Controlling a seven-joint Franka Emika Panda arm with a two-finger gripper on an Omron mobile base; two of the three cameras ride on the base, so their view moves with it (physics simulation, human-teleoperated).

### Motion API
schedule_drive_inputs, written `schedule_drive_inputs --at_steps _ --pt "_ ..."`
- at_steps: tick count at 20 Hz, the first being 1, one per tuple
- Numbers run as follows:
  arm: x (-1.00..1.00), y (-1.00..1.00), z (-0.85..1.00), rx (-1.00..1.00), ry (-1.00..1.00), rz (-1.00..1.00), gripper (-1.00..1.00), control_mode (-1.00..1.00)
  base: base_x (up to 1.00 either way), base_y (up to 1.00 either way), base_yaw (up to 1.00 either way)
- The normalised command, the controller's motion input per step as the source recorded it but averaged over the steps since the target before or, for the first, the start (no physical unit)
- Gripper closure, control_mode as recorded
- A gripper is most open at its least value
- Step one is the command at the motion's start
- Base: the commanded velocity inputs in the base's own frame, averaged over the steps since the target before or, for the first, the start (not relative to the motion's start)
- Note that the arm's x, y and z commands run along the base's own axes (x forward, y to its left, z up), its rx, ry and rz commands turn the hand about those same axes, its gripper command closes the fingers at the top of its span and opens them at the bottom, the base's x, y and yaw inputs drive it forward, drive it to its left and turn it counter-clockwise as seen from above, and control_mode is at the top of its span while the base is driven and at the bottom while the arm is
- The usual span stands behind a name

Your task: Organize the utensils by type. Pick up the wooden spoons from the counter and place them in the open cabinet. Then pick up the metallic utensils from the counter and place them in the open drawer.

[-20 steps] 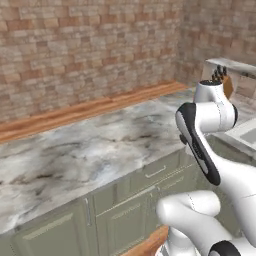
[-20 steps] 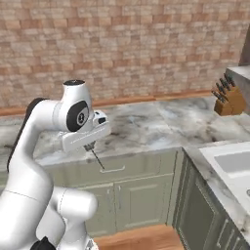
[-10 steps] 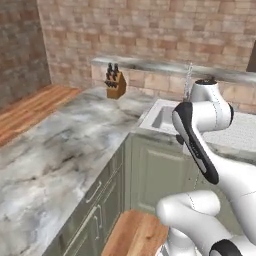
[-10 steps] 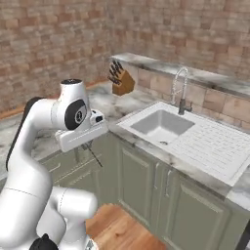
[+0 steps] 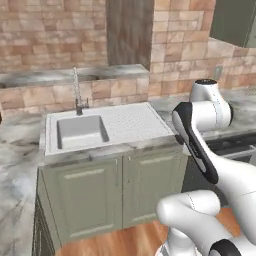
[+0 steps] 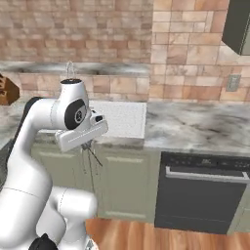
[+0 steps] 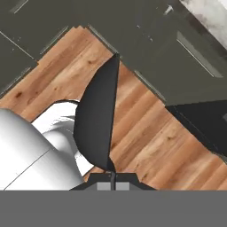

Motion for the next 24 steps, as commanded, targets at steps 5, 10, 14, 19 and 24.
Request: schedule_drive_inputs --at_steps 5,10,14,19,24 --pt "0.0 0.0 0.0 0.0 0.0 0.0 1.0 1.0 0.0 0.01 -1.0" --pt "0.0 0.0 0.0 0.0 0.0 0.0 1.0 1.0 0.0 0.0 -1.0" --pt "0.0 0.0 0.0 0.0 0.0 0.0 1.0 1.0 0.35 0.16 -0.72" --pt "0.0 0.0 0.0 0.0 0.0 0.0 1.0 1.0 0.52 0.19 -0.23" --pt "0.0 0.0 0.0 0.0 0.0 0.0 1.0 1.0 0.5 0.28 -0.16"
